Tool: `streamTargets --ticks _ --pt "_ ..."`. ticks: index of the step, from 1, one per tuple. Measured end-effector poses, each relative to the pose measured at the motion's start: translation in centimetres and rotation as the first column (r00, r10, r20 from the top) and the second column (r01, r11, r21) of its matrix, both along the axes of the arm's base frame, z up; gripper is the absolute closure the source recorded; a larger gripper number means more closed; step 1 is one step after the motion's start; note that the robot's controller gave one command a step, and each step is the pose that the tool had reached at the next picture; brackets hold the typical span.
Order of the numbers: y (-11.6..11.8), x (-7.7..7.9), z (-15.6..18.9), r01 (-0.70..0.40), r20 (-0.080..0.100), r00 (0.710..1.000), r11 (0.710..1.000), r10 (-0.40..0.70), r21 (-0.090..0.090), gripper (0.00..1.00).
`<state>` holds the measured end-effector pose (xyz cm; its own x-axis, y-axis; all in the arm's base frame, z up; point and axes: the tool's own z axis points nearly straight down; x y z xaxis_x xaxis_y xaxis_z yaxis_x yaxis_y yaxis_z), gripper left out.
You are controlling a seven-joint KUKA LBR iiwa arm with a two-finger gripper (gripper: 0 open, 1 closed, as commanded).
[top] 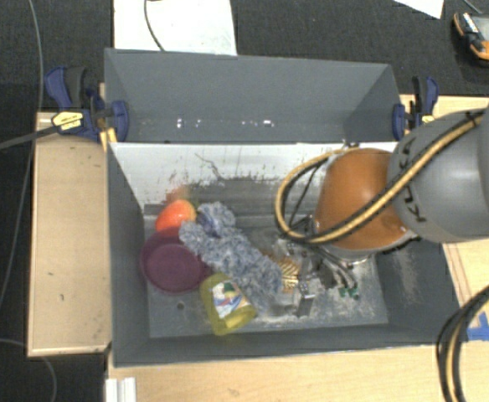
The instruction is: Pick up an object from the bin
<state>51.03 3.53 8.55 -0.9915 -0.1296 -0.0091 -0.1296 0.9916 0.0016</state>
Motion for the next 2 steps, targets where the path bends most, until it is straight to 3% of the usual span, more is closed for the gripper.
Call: streamTargets --ticks 1,2 --pt "0.63 5.50 0.57 0.379 0.007 0.925 0.925 -0.379 0.003 1.00" --pt "0.69 5.40 0.47 0.378 0.004 0.926 0.926 -0.378 0.003 0.00"
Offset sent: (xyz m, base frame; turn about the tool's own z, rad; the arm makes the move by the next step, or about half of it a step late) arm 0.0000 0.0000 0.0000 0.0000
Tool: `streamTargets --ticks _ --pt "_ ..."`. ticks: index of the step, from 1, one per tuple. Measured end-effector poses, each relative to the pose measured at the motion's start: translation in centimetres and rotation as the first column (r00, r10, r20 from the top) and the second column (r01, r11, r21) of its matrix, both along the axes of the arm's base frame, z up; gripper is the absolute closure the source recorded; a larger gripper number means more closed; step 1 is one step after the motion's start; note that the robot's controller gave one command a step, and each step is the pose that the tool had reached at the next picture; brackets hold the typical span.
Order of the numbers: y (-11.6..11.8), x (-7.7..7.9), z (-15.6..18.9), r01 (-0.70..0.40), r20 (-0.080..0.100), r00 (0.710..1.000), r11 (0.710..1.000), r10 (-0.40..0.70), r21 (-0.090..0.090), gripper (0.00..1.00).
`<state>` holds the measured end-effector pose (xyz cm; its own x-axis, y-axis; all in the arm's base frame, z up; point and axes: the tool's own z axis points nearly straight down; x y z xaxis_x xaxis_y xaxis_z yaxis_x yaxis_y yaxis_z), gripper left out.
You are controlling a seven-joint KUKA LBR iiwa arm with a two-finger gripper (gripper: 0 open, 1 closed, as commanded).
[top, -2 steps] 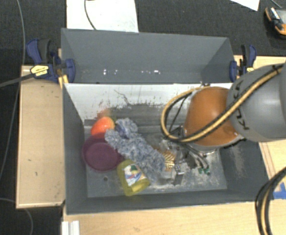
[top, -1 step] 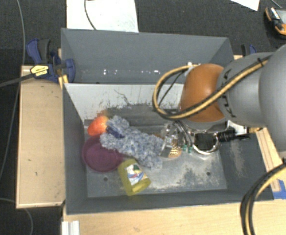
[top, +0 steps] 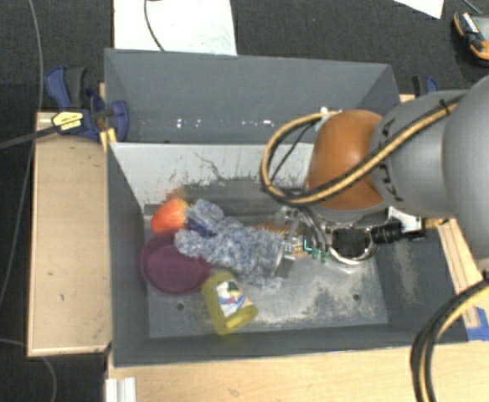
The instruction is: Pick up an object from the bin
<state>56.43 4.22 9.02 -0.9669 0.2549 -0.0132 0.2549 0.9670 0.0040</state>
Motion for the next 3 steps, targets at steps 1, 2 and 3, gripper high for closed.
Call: streamTargets --ticks 1,2,3 --pt "0.0 0.0 0.0 -0.001 0.000 1.000 1.000 0.001 0.000 0.00" --pt "1.7 0.6 0.0 -0.015 0.009 1.000 1.000 0.015 0.000 1.00" --pt "1.7 0.6 0.0 -0.016 0.009 1.000 1.000 0.016 -0.001 1.00"
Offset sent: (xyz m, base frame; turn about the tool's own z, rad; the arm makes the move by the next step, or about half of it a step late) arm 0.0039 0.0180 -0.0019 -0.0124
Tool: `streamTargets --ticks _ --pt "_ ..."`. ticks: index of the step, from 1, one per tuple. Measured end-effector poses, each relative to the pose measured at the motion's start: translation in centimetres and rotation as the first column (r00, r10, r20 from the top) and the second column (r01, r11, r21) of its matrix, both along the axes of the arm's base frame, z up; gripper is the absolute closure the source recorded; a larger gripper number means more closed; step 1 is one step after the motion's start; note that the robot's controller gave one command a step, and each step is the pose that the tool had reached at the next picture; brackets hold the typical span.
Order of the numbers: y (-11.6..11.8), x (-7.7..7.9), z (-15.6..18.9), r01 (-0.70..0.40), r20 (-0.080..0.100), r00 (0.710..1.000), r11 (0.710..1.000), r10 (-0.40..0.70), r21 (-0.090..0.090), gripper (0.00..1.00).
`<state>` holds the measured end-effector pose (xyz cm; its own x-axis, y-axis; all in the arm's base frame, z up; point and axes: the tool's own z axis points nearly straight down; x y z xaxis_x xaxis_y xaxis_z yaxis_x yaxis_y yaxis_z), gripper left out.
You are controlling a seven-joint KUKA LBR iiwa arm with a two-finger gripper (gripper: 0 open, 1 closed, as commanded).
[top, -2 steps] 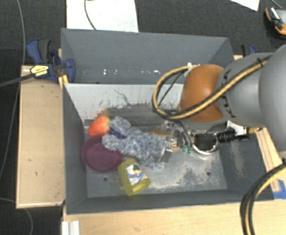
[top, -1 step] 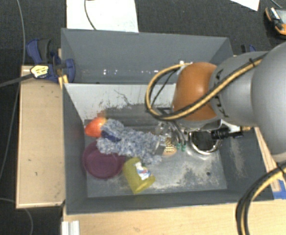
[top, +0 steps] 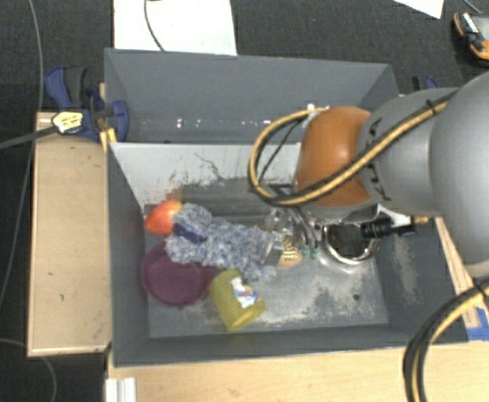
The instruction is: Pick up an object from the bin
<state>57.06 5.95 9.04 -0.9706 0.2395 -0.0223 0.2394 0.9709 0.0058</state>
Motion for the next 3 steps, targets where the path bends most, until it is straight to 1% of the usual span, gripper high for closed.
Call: streamTargets --ticks 1,2,3 --pt "0.1 -0.2 0.6 0.032 0.001 0.999 0.999 -0.032 0.001 1.00" --pt "0.7 0.2 2.0 0.018 0.003 1.000 1.000 -0.018 0.000 1.00" --pt "2.3 0.2 2.6 0.019 0.006 1.000 1.000 -0.019 0.000 1.00"
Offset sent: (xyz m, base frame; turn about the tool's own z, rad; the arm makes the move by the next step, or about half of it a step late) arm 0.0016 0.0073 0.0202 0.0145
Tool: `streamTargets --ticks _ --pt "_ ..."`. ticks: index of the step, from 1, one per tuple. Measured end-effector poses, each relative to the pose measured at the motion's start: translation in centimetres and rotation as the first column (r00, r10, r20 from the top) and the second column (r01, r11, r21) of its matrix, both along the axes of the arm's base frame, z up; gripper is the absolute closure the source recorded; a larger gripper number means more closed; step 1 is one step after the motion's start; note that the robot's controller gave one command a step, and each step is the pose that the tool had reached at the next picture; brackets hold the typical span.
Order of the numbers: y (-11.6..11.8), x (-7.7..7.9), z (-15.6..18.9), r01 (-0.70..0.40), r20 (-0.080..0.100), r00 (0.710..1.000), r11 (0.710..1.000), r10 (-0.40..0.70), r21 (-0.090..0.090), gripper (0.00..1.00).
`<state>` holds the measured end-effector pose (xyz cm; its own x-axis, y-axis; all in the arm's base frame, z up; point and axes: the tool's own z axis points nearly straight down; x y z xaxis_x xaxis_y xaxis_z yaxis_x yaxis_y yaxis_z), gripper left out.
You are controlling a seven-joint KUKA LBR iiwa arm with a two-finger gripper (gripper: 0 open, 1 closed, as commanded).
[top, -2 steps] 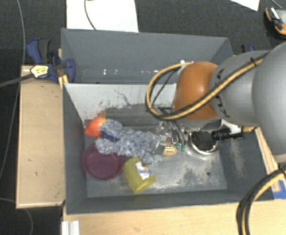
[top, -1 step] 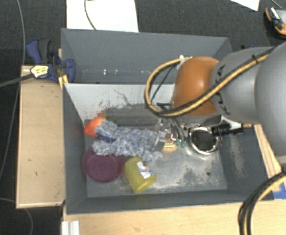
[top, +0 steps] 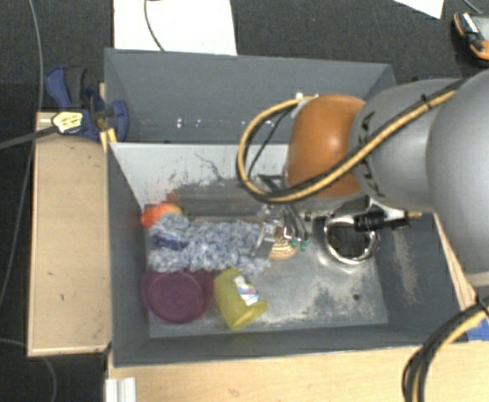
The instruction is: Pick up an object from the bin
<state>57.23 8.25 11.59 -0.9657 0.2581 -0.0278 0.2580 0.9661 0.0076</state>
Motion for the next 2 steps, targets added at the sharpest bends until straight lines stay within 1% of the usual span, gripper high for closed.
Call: streamTargets --ticks 1,2 --pt "-3.2 0.9 -2.0 -0.033 -0.004 0.999 0.999 0.033 -0.003 1.00" --pt "0.4 -0.2 0.3 -0.038 0.003 0.999 0.999 0.038 -0.001 1.00"
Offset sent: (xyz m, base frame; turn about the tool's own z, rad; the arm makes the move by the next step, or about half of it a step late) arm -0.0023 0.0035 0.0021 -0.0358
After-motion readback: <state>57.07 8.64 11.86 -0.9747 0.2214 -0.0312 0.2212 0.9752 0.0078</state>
